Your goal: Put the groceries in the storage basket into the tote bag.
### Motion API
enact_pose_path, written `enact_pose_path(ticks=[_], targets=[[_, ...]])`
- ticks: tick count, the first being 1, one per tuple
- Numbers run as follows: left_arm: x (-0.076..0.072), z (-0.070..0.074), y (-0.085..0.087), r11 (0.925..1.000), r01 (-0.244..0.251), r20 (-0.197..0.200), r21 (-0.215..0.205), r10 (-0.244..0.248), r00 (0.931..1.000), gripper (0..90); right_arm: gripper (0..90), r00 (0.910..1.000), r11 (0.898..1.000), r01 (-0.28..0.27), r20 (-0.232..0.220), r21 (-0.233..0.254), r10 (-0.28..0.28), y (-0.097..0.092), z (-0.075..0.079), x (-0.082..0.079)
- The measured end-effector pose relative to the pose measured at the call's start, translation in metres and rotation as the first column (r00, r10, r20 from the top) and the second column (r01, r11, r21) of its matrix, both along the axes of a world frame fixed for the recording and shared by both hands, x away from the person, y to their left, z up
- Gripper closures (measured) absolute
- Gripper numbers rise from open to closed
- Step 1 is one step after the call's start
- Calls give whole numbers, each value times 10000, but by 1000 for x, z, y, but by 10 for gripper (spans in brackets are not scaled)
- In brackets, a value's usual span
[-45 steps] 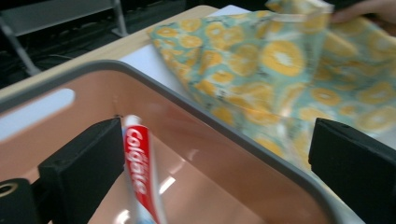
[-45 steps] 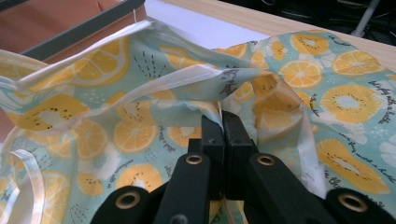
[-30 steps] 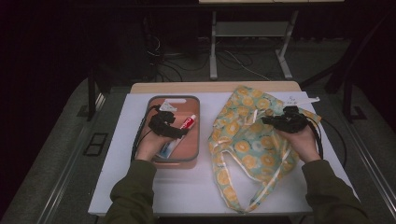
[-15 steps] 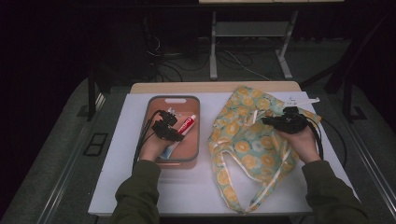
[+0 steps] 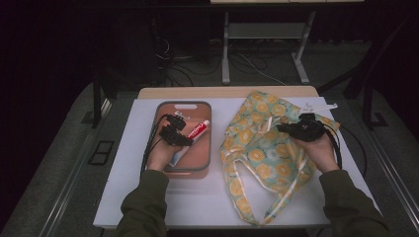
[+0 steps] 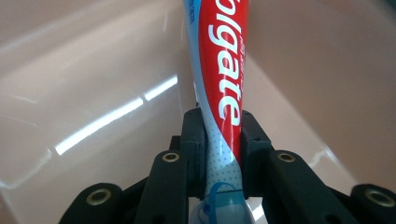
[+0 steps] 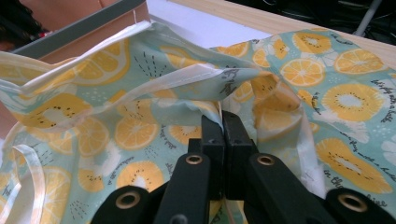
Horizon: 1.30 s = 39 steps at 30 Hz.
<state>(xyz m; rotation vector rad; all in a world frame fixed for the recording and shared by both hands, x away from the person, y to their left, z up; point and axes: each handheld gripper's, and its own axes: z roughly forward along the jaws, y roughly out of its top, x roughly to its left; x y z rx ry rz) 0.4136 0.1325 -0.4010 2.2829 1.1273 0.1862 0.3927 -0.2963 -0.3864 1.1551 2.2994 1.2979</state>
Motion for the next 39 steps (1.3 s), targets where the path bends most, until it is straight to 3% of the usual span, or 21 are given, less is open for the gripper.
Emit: enact_pose_path(ticks=[5, 11, 15, 18, 22, 26, 31, 36, 39], targets=[[-11, 27, -1, 9993, 144, 552, -348, -125, 9984, 754, 890, 10000, 10000, -1, -2, -21, 1, 0, 0, 0], [-30, 56, -12, 9947, 760, 1159, -687, -677, 9910, 755, 890, 10000, 10000, 20, 25, -71, -20, 1, 0, 0], [-44, 68, -27, 9850, 1426, 1376, -976, -1285, 9821, 755, 890, 10000, 10000, 3, 16, -78, -3, 2, 0, 0], [-56, 71, -42, 9720, 2005, 1454, -1222, -1823, 9724, 756, 890, 10000, 10000, 26, 6, -79, -26, 2, 0, 0], [-69, 71, -66, 9551, 2603, 1479, -1414, -2396, 9595, 756, 890, 10000, 10000, 37, 16, -88, -37, 1, 0, 0], [-80, 64, -93, 9419, 3083, 1420, -1335, -2897, 9465, 756, 890, 10000, 10000, 39, 51, -73, -39, 0, 0, -1], [-88, 51, -123, 9155, 3674, 1193, -1641, -3513, 9286, 756, 890, 9999, 10000, 51, 94, -51, -51, -1, 1, -1], [-91, 33, -154, 9075, 3986, 813, -1329, -3908, 9169, 756, 890, 9999, 10000, 81, 125, -14, -81, -2, 2, -1], [-90, 19, -172, 9091, 4037, 578, -1029, -3997, 9148, 755, 890, 9999, 10000, 96, 138, 8, -96, -3, 3, -2]])
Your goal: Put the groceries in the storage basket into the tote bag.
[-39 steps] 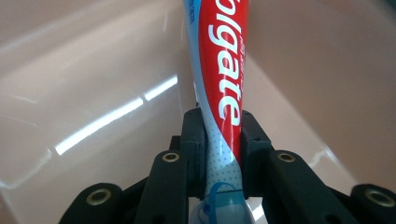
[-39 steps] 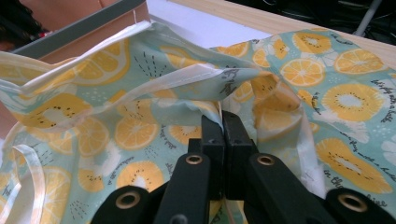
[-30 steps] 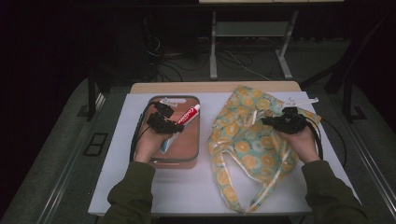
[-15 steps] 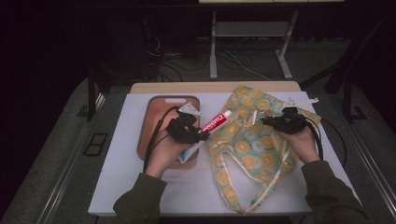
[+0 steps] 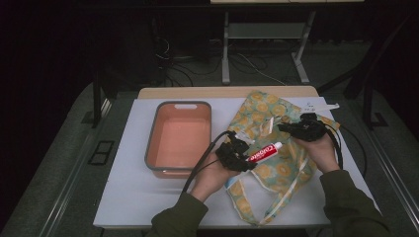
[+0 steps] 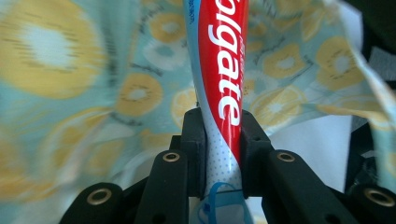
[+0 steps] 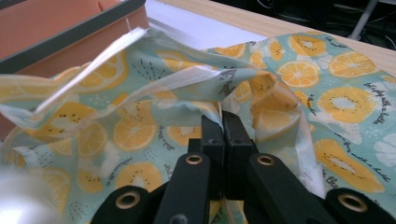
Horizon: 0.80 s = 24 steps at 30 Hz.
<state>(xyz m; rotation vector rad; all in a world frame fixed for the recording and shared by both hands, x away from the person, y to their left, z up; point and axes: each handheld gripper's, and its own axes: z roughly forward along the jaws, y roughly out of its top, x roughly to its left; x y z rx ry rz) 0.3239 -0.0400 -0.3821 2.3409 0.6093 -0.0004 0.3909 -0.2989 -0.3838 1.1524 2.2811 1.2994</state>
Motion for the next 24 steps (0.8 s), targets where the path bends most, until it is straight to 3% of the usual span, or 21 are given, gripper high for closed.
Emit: enact_pose_path(ticks=[8, 10, 13, 14, 17, 18, 20, 24], targets=[[17, -30, -35, 9967, -555, -12, 599, 557, 9984, 754, 890, 10000, 10000, 17, 29, 62, -17, -2, 1, 0], [22, -38, -40, 9960, -676, -139, 586, 686, 9975, 751, 890, 10000, 10000, 17, 68, 76, -18, -3, 1, 0], [25, -49, -44, 9932, -754, -24, 886, 759, 9971, 744, 890, 10000, 9999, 34, 59, 98, -34, -3, 2, -1], [26, -49, -42, 9947, -870, -90, 555, 876, 9961, 736, 890, 10000, 9999, 35, 63, 105, -36, -3, 2, -1], [26, -49, -40, 9961, -756, 13, 452, 756, 9971, 710, 890, 10000, 9999, 29, 72, 107, -30, -3, 2, -1], [24, -48, -38, 9963, -783, 283, 357, 774, 9966, 671, 890, 10000, 9999, 27, 71, 107, -28, -3, 2, -1], [22, -43, -34, 9966, -772, 433, 291, 759, 9962, 500, 890, 10000, 10000, 3, 90, 93, -4, -2, 2, -1], [12, -33, -18, 9975, -706, 752, 18, 702, 9947, 362, 890, 10000, 9999, 35, 77, 112, -36, -3, 2, -1]])
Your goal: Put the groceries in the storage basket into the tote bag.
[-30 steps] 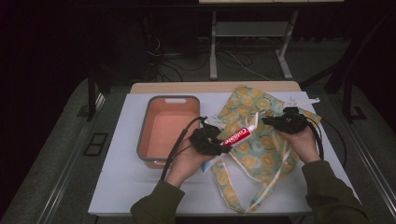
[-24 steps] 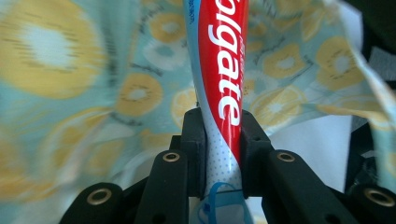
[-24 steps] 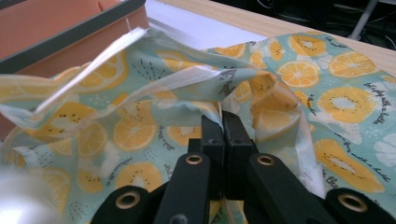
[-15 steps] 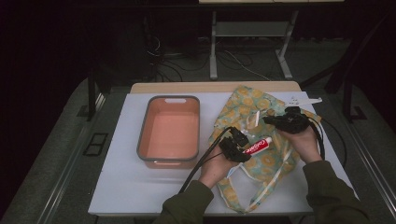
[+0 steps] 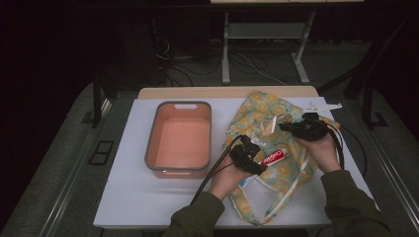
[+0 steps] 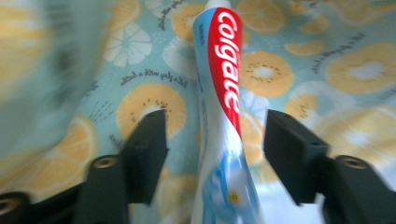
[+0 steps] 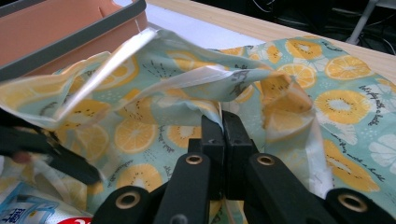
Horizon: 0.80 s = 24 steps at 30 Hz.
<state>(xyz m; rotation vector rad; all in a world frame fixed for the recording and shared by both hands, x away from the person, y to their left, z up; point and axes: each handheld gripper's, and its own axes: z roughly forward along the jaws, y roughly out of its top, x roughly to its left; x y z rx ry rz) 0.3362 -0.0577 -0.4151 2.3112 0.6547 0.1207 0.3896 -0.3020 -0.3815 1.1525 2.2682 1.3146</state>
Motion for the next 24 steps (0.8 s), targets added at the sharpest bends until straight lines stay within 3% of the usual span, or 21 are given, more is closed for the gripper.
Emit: enact_pose_path(ticks=[4, 7, 11, 16, 24], targets=[[-16, 6, 18, 9997, 59, 260, -221, -54, 9996, 321, 890, 10000, 10000, -6, 1, -37, 6, 1, 0, 0], [-26, 4, 28, 9995, 106, 218, -301, -99, 9997, 307, 890, 10000, 10000, -10, -11, -61, 10, 1, 0, 0], [-37, -5, 35, 9996, 285, 89, -75, -284, 9996, 284, 890, 10000, 10000, -14, -27, -96, 14, 2, -1, 0], [-35, -16, 31, 10000, -35, 56, 69, 34, 10000, 281, 890, 10000, 9999, 4, -29, -132, -5, 2, -2, 0], [-29, -24, 29, 9994, -314, -166, 160, 316, 9994, 435, 890, 10000, 9999, 10, -27, -118, -10, 1, -2, 0]])
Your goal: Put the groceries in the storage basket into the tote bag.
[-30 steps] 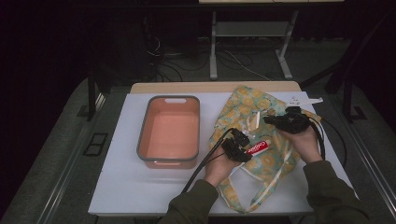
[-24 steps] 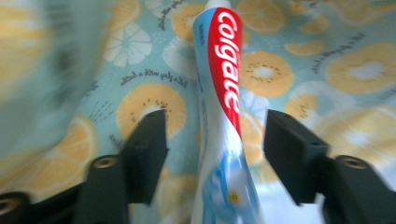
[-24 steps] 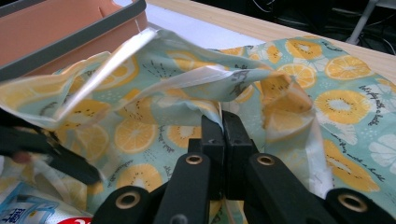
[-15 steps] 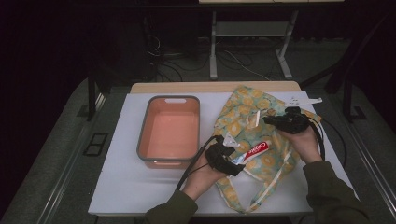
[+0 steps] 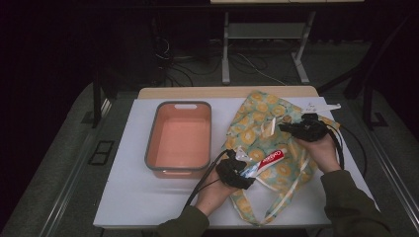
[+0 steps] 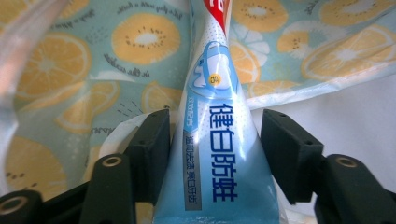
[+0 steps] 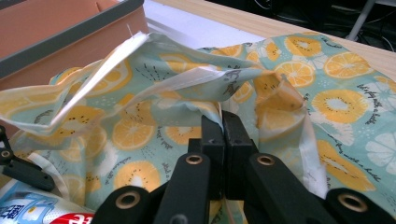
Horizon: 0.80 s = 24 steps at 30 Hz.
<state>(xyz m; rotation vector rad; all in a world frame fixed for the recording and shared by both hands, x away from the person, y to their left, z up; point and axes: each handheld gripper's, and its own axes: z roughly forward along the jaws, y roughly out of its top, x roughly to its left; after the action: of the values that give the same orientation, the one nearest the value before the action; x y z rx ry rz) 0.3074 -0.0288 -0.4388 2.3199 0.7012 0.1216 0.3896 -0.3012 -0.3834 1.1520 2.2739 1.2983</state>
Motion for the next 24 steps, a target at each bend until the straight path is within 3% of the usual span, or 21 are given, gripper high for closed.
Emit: enact_pose_path(ticks=[5, 9, 16, 24], targets=[[-1, 3, 2, 9999, -38, 203, -154, 41, 9998, 592, 890, 10000, 10000, -2, 17, -4, 2, 0, 0, -1], [-1, 7, 1, 9991, -201, 510, -365, 220, 9985, 665, 890, 10000, 10000, -14, 7, -30, 14, 1, 0, -1], [11, 14, -12, 9944, -613, 700, -856, 674, 9953, 695, 890, 10000, 10000, -25, -19, -82, 25, 2, -1, -1], [39, 18, -41, 9922, -824, 663, -933, 888, 9938, 697, 890, 10000, 10000, -36, -12, -21, 36, 1, 0, -1]])
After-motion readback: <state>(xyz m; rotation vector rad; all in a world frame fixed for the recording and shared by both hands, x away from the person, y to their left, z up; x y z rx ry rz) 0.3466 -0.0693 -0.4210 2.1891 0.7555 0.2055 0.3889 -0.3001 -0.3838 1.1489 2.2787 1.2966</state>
